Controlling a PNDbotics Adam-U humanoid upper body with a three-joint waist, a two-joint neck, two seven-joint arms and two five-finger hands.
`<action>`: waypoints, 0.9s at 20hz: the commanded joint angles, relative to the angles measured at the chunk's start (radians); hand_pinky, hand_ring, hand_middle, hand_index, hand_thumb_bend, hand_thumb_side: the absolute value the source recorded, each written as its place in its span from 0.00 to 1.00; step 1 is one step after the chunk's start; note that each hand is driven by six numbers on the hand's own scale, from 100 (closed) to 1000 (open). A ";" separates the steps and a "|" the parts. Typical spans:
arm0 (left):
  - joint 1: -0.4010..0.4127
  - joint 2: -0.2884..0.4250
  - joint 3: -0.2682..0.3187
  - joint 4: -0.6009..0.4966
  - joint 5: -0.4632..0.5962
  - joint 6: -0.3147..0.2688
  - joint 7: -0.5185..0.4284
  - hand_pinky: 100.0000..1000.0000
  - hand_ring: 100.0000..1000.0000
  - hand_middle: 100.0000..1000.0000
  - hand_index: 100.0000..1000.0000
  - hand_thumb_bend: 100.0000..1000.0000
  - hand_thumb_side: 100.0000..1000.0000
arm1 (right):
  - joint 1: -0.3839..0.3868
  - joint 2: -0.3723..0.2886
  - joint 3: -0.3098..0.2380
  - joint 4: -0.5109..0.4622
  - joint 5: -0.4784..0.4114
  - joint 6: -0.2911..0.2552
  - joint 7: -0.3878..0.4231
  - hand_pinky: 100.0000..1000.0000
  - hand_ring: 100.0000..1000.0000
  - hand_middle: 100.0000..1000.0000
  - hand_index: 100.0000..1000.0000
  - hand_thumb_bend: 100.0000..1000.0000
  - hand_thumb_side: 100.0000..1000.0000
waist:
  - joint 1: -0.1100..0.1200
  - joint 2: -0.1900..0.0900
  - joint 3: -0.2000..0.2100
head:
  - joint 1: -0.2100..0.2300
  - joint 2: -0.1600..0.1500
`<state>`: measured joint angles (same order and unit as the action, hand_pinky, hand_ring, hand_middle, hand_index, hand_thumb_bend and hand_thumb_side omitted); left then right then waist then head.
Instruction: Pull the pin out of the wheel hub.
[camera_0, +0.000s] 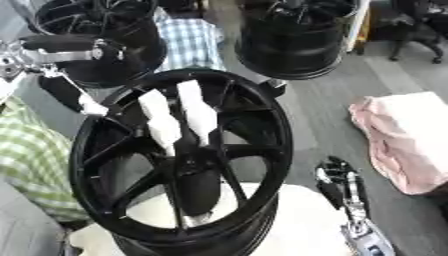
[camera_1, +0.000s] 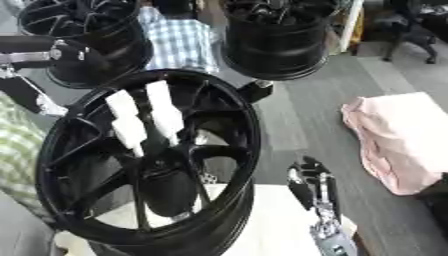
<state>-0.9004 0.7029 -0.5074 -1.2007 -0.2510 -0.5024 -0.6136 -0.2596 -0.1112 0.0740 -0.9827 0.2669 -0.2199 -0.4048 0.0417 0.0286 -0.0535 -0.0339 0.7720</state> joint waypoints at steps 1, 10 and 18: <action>-0.033 -0.001 -0.012 0.017 -0.014 -0.331 -0.293 0.86 0.83 0.83 0.90 0.30 0.22 | -0.012 -0.007 0.001 -0.009 0.006 -0.004 0.000 0.71 0.70 0.66 0.81 0.00 0.43 | 0.001 -0.013 -0.002 | 0.000 -0.002; -0.043 -0.045 -0.034 0.095 -0.074 -0.400 -0.293 0.86 0.83 0.82 0.89 0.27 0.17 | -0.016 -0.005 0.005 -0.013 0.009 -0.008 0.004 0.71 0.70 0.66 0.81 0.00 0.43 | 0.004 -0.007 -0.010 | 0.005 -0.002; -0.051 -0.073 -0.041 0.129 -0.099 -0.405 -0.293 0.86 0.83 0.82 0.89 0.28 0.16 | -0.019 -0.006 0.008 -0.015 0.011 -0.010 0.008 0.71 0.70 0.66 0.81 0.00 0.43 | 0.007 -0.004 -0.016 | 0.011 -0.002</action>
<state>-0.9255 0.6159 -0.5452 -1.0701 -0.3466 -0.5551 -0.5609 -0.2637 -0.1103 0.0803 -0.9829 0.2701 -0.2255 -0.3990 0.0500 0.0320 -0.0680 -0.0273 0.7720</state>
